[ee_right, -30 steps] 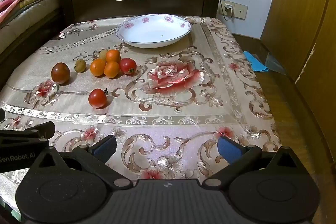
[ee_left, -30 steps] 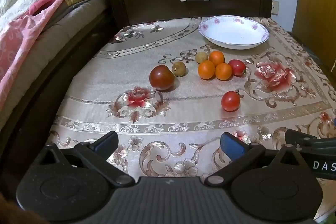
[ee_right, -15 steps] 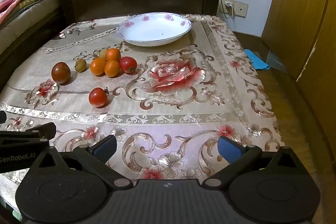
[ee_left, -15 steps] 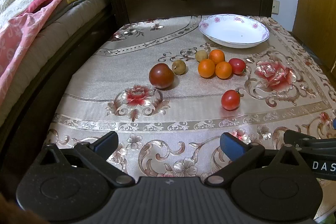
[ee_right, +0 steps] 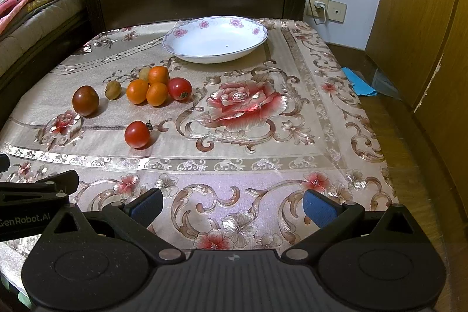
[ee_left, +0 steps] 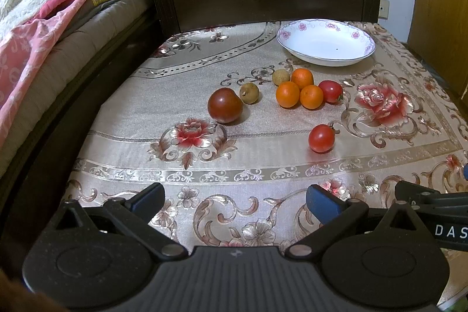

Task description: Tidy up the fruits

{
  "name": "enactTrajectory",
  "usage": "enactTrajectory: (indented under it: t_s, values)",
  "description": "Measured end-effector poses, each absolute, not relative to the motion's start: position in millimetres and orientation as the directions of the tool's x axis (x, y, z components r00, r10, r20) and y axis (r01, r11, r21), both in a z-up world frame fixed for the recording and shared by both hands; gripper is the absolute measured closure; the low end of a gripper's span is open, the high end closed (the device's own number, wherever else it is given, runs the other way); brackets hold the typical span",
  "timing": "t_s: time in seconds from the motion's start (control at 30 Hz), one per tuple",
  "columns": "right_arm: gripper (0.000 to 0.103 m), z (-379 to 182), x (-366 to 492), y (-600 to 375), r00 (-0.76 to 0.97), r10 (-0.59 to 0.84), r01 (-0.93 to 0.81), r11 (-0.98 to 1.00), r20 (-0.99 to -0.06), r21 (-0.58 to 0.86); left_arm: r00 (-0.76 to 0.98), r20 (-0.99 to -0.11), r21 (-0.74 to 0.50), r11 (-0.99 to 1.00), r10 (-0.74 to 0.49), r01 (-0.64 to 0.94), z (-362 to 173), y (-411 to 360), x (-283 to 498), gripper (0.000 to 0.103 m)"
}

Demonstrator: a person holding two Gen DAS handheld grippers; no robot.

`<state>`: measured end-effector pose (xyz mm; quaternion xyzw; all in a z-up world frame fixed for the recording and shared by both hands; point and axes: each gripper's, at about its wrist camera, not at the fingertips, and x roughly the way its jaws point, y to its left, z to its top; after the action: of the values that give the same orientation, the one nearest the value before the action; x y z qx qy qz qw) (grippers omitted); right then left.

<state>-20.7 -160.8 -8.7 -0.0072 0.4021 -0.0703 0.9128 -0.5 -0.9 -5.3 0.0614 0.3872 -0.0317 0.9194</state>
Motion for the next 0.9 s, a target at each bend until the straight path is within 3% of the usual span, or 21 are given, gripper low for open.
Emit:
enactTrajectory:
  t_s: [0.9]
  values:
    - [0.011, -3, -17, -160, 0.674, -0.088, 0.100, 0.995, -0.733, -0.027, 0.718, -0.695, 0.124, 0.990, 0.035, 0.071, 13, 3, 0, 0.000]
